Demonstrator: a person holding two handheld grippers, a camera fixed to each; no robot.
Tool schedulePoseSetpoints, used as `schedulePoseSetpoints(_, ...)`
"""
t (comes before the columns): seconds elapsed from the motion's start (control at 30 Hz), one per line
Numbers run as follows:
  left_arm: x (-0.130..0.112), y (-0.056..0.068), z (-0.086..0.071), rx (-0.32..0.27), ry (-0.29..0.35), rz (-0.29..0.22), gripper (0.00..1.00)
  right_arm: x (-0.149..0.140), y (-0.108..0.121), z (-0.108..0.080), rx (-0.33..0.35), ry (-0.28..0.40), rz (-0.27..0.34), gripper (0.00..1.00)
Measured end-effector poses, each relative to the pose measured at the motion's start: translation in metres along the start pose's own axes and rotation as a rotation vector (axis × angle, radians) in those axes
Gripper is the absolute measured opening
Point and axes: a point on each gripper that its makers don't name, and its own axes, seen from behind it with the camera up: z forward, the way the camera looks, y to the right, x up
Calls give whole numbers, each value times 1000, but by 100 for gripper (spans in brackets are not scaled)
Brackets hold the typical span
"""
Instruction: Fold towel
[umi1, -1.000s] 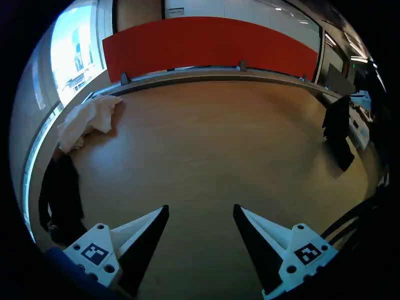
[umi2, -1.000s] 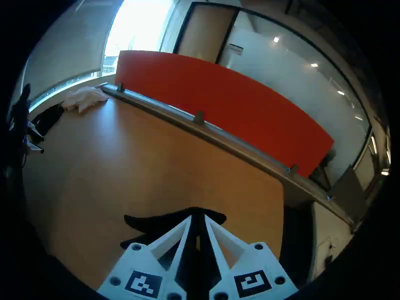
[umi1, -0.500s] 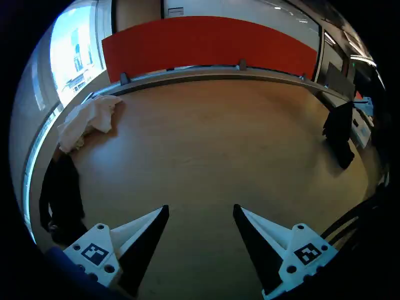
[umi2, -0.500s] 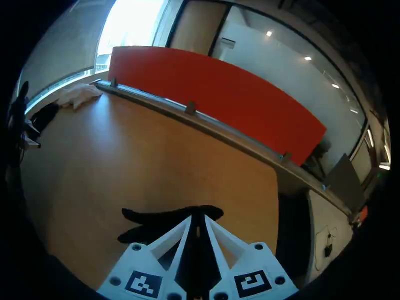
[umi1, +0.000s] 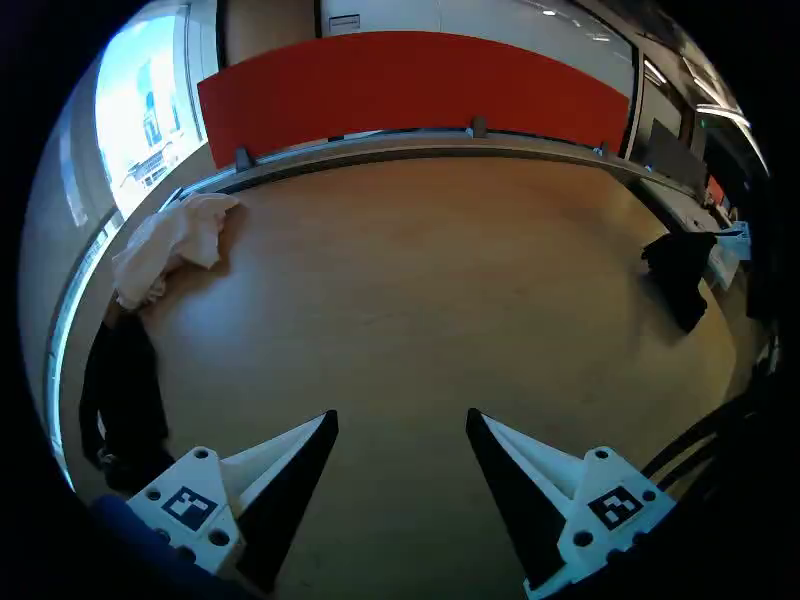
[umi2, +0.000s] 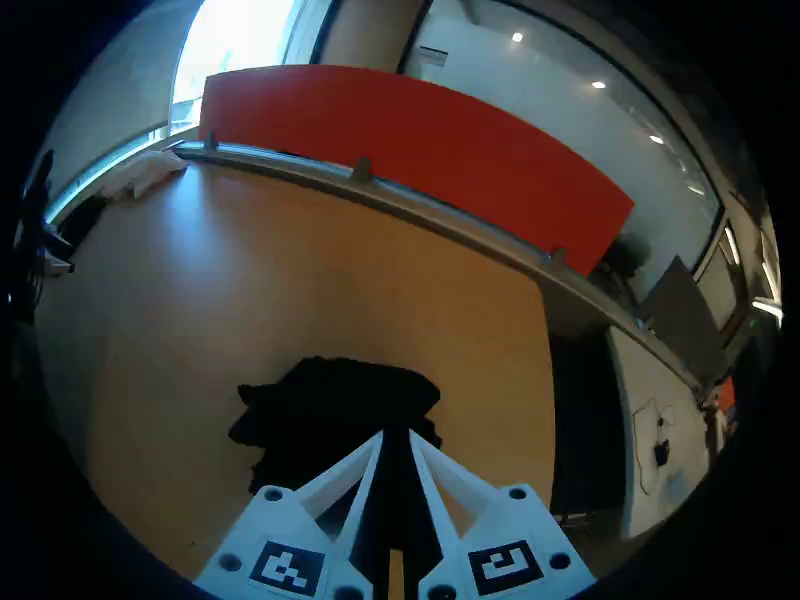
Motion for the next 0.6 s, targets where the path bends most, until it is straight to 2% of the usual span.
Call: schedulePoseSetpoints(0.6,-4,-5,-5,10,-3,7,95,-66,-1,1,-23,-101,94,3)
